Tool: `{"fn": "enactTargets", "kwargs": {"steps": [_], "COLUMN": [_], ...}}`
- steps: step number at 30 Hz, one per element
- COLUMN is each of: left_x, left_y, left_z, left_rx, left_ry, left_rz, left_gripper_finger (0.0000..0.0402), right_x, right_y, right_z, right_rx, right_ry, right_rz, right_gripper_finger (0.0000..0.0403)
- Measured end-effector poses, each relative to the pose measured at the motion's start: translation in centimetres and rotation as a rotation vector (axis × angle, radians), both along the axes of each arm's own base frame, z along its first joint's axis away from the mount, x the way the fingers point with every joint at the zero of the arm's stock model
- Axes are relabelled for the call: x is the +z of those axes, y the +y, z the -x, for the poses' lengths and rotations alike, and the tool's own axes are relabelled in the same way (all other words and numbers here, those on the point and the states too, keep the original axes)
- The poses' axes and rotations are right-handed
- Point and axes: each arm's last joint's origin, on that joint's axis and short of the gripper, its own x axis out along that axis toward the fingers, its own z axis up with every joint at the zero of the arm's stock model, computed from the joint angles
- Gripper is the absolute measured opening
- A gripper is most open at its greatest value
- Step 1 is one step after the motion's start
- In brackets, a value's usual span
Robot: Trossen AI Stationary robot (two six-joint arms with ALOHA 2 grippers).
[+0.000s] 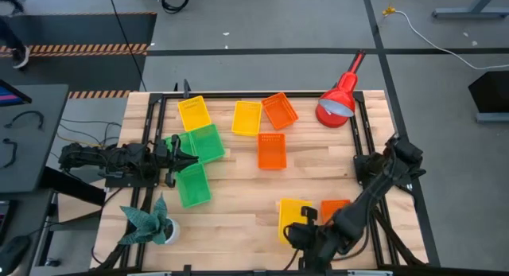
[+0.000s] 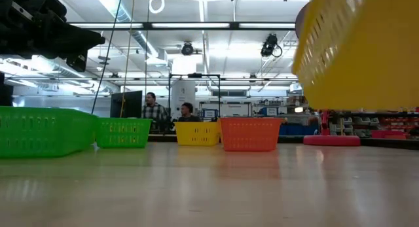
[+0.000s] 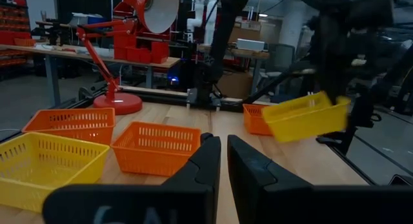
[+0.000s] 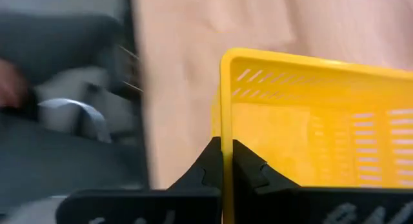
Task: Stack baskets by color
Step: Move the yellow basket on the bottom right of the table
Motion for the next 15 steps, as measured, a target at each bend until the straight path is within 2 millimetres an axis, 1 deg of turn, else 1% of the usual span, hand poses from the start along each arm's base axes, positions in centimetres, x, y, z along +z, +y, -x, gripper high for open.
{"fn": "enactTargets", "kwargs": {"steps": [2, 4, 9, 15], "left_x": [0.0, 0.0, 0.0, 0.0], "left_y": [0.0, 0.0, 0.0, 0.0], "left_z": [0.0, 0.0, 0.0, 0.0], "left_rx": [0.000, 0.000, 0.000, 0.000], "left_ry": [0.000, -0.001, -0.001, -0.001], "left_rz": [0.000, 0.000, 0.000, 0.000], "left_gripper_finger": [0.0031, 0.0028, 0.0033, 0.0036], "right_x": [-1.5, -2.9, -5.8, -6.9], "right_y": [0.4, 0.7, 1.5, 2.7], "right_z": [0.3, 0.3, 0.0, 0.8], "right_rx": [0.020, 0.045, 0.085, 0.124], "right_ry": [0.049, 0.094, 0.189, 0.214], "right_rz": [0.082, 0.127, 0.152, 0.163], "right_gripper_finger": [0.0007, 0.0007, 0.0007, 0.0007]}}
